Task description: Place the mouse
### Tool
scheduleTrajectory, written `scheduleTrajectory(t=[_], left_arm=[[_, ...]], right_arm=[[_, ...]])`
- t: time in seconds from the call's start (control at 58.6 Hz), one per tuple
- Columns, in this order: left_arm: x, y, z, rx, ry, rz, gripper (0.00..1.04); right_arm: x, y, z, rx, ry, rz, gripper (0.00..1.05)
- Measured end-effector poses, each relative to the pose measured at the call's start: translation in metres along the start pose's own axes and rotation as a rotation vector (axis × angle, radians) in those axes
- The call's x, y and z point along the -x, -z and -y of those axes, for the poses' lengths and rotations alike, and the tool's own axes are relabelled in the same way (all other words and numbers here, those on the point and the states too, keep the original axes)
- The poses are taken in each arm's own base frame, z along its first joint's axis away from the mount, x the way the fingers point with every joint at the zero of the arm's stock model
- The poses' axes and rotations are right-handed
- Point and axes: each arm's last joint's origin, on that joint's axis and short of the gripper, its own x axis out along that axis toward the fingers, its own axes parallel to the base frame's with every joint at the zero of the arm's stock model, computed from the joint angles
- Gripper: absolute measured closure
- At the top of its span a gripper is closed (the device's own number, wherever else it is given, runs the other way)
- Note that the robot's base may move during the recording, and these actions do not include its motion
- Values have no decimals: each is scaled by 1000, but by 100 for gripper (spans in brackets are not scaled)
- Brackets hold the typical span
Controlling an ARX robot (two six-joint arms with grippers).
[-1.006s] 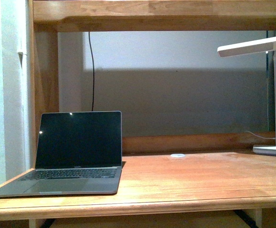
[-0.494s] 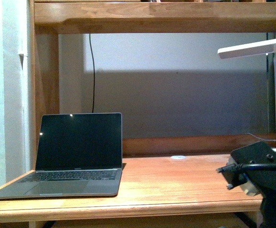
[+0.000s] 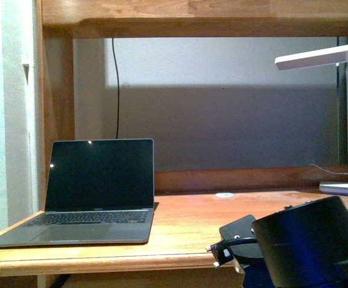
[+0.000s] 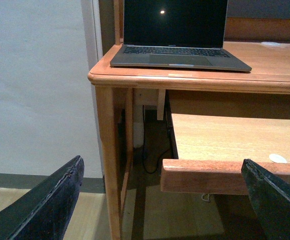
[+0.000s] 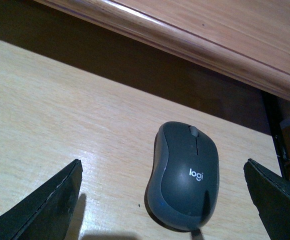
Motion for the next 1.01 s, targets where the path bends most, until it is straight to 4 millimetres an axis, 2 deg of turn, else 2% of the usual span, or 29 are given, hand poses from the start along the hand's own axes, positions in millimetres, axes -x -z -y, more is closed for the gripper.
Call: scheduleTrajectory(t=[0.307,0.58,0.836,1.006], left_arm=[[0,0,0,0,0,0,8],[0,0,0,0,0,0,8],[0,0,0,0,0,0,8],[0,0,0,0,0,0,8]], right_arm=[[-31,0,1,-13,79,-126,7],[-46,1,9,-82,74,-190,7],[-52,2,16,-125,69,-197,44],[-44,0,24,-145,73,-187,48]])
